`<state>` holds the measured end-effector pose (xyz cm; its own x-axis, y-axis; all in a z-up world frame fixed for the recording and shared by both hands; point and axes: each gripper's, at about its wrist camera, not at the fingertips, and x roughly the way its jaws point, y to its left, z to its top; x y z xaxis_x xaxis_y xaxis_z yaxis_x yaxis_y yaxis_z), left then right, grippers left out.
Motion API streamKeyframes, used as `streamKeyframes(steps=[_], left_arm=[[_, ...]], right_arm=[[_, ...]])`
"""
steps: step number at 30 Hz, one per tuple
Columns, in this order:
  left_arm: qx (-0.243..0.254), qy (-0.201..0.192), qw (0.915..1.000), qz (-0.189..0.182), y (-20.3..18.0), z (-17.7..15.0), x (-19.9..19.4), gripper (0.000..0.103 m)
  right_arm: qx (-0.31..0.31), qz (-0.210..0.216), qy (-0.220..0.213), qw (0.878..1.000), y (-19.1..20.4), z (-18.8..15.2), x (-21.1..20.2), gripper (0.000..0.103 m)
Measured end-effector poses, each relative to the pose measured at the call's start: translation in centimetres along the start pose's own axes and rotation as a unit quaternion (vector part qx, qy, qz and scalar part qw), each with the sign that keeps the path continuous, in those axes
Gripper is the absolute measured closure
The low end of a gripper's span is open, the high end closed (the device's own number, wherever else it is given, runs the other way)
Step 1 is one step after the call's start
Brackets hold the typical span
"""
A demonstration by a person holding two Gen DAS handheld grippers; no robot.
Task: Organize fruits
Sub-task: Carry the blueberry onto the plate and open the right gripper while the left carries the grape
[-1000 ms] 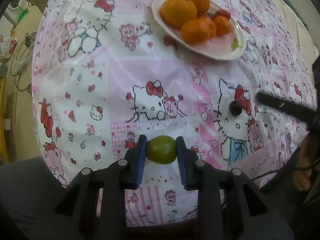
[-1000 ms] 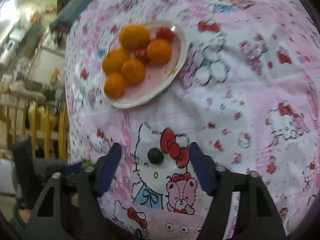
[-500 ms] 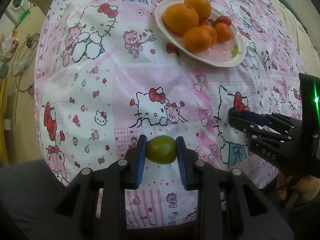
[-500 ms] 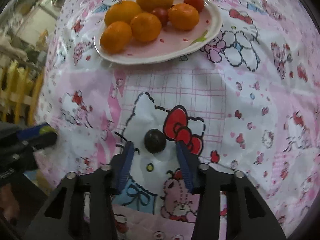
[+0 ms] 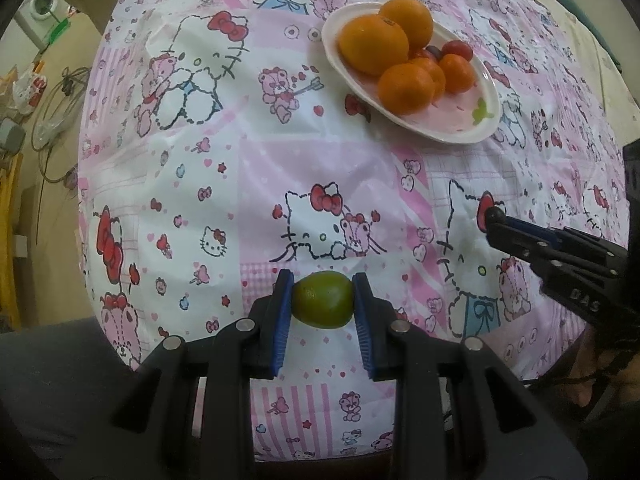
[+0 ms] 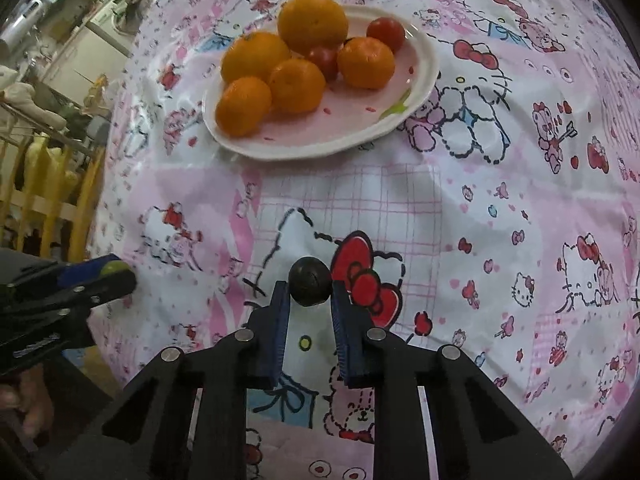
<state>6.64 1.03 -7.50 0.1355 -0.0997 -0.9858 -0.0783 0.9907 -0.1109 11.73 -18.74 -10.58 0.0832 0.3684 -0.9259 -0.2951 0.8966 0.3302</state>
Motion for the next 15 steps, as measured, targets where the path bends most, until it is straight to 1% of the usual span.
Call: streamKeyframes(steps=[4,7,10,13,15], left_arm=[[-0.002,-0.016,0.9999,-0.006,-0.2,1.0,-1.4,0.077],[-0.003,-0.032,0.9994,-0.012,-0.4,2.2,-2.9,0.077],[0.005,-0.048,0.9987,-0.015,-0.9,4.0,-4.4,0.077],[0.014,-0.065,0.9977,-0.014,-1.5,5.9,-5.5,0.077],[0.016,-0.074,0.997,-0.018,-1.8,7.2,-5.9,0.077]], right_arm=[[0.014,0.023,-0.027,0.999,-0.9,-0.3,-2.3,0.081],[0.032,0.044,-0.06,0.997,-2.0,0.2,-4.5,0.081],[0.054,0.061,-0.101,0.992,-2.9,1.0,-6.6,0.081],[0.067,0.07,-0.125,0.987,-4.0,1.6,-8.2,0.081],[0.063,0.063,-0.133,0.987,-4.2,2.1,-8.6,0.081]])
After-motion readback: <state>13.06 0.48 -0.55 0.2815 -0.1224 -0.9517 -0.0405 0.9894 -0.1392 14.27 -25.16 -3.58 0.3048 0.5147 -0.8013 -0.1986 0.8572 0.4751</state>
